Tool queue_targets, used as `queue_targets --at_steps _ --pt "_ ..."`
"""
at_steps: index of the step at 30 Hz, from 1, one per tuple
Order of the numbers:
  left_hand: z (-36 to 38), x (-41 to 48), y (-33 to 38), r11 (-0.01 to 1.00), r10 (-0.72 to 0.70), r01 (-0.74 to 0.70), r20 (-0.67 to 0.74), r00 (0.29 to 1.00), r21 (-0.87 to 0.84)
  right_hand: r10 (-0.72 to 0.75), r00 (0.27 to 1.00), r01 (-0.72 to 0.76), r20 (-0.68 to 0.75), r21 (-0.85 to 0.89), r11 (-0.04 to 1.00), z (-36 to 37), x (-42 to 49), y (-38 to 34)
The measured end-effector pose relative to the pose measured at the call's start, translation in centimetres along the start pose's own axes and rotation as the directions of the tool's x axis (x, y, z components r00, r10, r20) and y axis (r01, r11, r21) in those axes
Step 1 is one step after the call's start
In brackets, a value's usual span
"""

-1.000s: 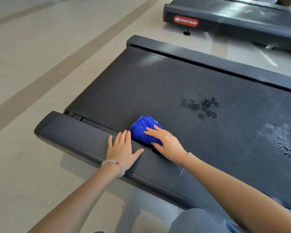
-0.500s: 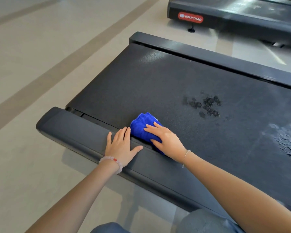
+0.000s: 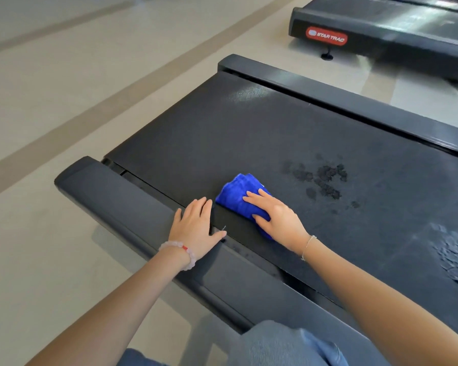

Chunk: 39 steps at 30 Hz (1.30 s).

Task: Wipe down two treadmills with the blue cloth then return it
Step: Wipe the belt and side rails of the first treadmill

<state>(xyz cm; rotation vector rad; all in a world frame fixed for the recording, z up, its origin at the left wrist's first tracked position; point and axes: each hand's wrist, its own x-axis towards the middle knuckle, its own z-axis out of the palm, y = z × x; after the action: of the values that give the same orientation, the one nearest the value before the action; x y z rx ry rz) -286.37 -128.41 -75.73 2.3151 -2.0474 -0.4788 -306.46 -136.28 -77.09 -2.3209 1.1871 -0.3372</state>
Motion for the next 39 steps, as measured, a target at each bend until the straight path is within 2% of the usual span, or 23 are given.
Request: queue_targets --at_steps 6,11,18,24,29,39 --pt "1.0 1.9 4.2 0.999 -0.026 0.027 -0.026 0.999 0.033 -0.052 0.999 0.052 0.007 -0.036 0.998 -0.8 1.3 2.4" --pt "0.9 3.9 5.9 0.998 -0.046 0.046 0.003 0.999 0.036 0.042 0.997 -0.044 -0.057 -0.041 0.998 -2.9 4.6 6.2" --pt "0.9 8.0 8.2 1.0 0.002 -0.002 0.011 1.0 0.031 0.158 0.982 -0.162 -0.105 -0.027 0.986 -6.5 9.8 11.6" --pt "0.7 11.4 8.6 0.997 -0.007 0.007 -0.008 1.0 0.075 0.208 0.965 -0.211 -0.157 -0.003 0.977 -8.8 14.0 15.2" --pt "0.7 14.2 10.2 0.997 -0.021 0.019 0.034 0.999 0.077 0.23 0.951 -0.233 -0.206 0.013 0.972 -10.1 16.7 17.4" --pt "1.1 15.0 11.2 0.987 -0.075 0.072 0.011 0.997 0.145 0.285 0.921 -0.286 -0.264 0.036 0.958 -13.1 20.7 21.2"
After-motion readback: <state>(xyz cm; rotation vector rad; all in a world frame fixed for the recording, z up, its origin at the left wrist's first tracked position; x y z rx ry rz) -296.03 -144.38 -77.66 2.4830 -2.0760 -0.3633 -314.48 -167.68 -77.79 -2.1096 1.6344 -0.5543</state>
